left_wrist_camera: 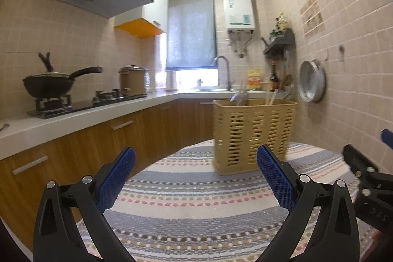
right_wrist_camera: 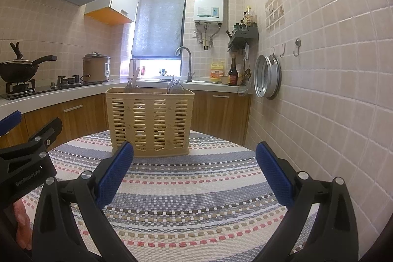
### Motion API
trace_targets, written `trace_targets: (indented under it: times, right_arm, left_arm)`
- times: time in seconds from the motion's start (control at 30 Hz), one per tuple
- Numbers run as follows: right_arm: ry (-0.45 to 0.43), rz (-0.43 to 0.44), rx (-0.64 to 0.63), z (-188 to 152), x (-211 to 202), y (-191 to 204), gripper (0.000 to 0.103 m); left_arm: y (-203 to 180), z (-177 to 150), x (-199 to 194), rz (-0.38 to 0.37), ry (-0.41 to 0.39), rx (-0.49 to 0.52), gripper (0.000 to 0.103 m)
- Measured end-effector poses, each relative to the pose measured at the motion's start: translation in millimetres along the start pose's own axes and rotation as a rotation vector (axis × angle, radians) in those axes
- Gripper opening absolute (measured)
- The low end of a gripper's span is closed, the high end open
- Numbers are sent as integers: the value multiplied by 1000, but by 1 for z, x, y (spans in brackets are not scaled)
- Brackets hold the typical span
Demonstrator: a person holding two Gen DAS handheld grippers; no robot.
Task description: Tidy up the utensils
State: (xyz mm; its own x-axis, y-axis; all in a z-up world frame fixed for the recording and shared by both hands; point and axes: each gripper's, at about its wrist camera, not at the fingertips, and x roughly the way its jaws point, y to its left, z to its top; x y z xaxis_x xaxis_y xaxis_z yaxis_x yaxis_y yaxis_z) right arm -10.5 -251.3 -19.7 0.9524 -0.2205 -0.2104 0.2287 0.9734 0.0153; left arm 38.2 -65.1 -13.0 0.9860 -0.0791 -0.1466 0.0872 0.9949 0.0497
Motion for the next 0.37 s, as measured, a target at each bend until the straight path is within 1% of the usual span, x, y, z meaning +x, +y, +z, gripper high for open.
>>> trace_targets:
  times: [0.1,0.27,0.37]
  right_arm:
    - [0,0,2,1,0,0,95]
    - [-4,0,-1,1,0,0,95]
    - [-1,-1,-2,1,0,1,95]
  left_arm:
    - [2,0,1,-3,4,-7,96]
    - [-6,0,-3,-3,-7,25,96]
    - [-8,0,-2,-9,-1,28,96]
